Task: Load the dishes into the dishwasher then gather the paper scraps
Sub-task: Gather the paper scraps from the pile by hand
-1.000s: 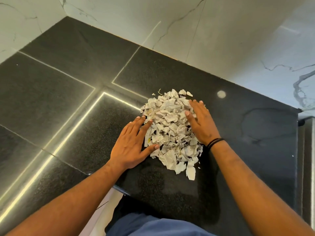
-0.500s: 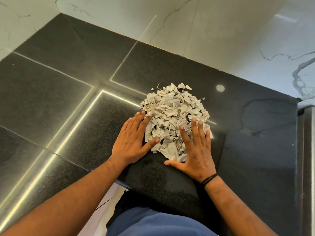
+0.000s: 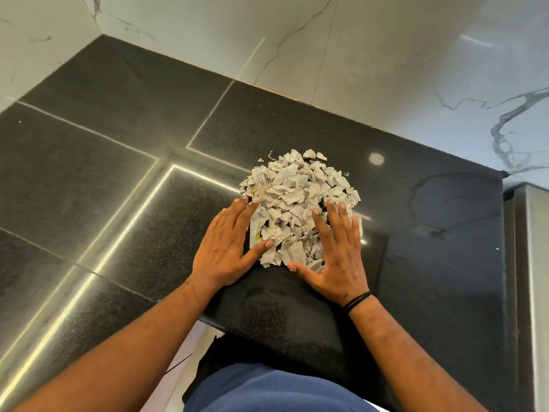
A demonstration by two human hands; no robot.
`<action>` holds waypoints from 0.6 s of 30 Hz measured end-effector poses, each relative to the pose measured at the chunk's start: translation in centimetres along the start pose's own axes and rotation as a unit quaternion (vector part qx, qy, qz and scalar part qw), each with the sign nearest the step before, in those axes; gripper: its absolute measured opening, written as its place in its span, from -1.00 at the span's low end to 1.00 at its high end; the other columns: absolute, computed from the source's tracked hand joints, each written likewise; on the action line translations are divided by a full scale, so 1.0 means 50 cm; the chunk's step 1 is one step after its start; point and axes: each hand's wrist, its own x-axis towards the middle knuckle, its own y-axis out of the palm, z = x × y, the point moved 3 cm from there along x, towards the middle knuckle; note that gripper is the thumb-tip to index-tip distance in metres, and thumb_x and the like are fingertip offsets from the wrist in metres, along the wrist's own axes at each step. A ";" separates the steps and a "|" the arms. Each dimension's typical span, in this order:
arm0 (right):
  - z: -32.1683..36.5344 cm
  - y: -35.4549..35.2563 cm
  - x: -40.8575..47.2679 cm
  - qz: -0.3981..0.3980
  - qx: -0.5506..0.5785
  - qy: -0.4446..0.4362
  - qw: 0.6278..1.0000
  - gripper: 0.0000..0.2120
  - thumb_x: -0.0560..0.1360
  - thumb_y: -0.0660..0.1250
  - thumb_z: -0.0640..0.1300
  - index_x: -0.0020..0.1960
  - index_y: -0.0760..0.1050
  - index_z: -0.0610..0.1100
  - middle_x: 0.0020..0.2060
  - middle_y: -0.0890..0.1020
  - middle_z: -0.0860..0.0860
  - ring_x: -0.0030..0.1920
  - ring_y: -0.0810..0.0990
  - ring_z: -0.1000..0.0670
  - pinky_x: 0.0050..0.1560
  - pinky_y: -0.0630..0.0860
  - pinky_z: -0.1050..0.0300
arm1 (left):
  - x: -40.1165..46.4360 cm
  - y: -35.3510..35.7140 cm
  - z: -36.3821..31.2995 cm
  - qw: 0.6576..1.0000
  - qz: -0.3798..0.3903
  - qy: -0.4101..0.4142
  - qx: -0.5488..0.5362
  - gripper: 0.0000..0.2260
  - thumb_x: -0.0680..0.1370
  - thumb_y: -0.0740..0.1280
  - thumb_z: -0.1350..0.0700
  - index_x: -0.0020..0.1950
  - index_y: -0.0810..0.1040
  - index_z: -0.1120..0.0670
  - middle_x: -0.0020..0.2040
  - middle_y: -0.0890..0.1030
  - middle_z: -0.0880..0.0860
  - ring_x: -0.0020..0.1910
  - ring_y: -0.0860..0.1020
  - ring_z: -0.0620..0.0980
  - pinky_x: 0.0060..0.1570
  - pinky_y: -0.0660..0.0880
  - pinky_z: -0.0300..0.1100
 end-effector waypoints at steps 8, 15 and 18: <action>-0.010 -0.045 -0.032 -0.099 0.040 0.092 0.990 -0.49 0.59 0.27 0.12 0.43 0.44 -0.14 0.49 0.36 -0.11 0.55 0.22 -0.14 0.51 0.23 -0.21 | 0.003 -0.015 0.006 0.952 -0.056 -0.122 -0.274 -0.36 0.56 0.14 -0.40 0.59 0.24 -0.16 0.52 0.35 -0.16 0.46 0.35 -0.17 0.41 0.33 -0.10; 0.006 -0.094 0.001 -0.165 0.087 0.148 0.971 -0.89 0.52 0.43 -0.23 0.03 0.65 -0.12 -0.06 0.60 0.05 0.01 0.51 0.02 0.01 0.53 -0.07 | 0.020 -0.104 -0.049 0.741 -0.158 -0.256 -0.600 -0.66 0.65 0.22 -0.12 0.31 0.58 0.03 0.18 0.68 0.03 0.18 0.64 0.03 0.29 0.51 0.12; 0.021 -0.109 0.051 -0.150 0.100 0.180 0.967 -0.92 0.53 0.41 -0.21 -0.01 0.65 -0.09 -0.14 0.61 0.08 -0.08 0.54 0.03 -0.04 0.55 -0.06 | 0.017 -0.128 -0.054 0.698 -0.136 -0.243 -0.659 -0.59 0.65 0.19 -0.10 0.27 0.59 0.17 0.13 0.70 0.17 0.14 0.66 0.18 0.18 0.55 0.12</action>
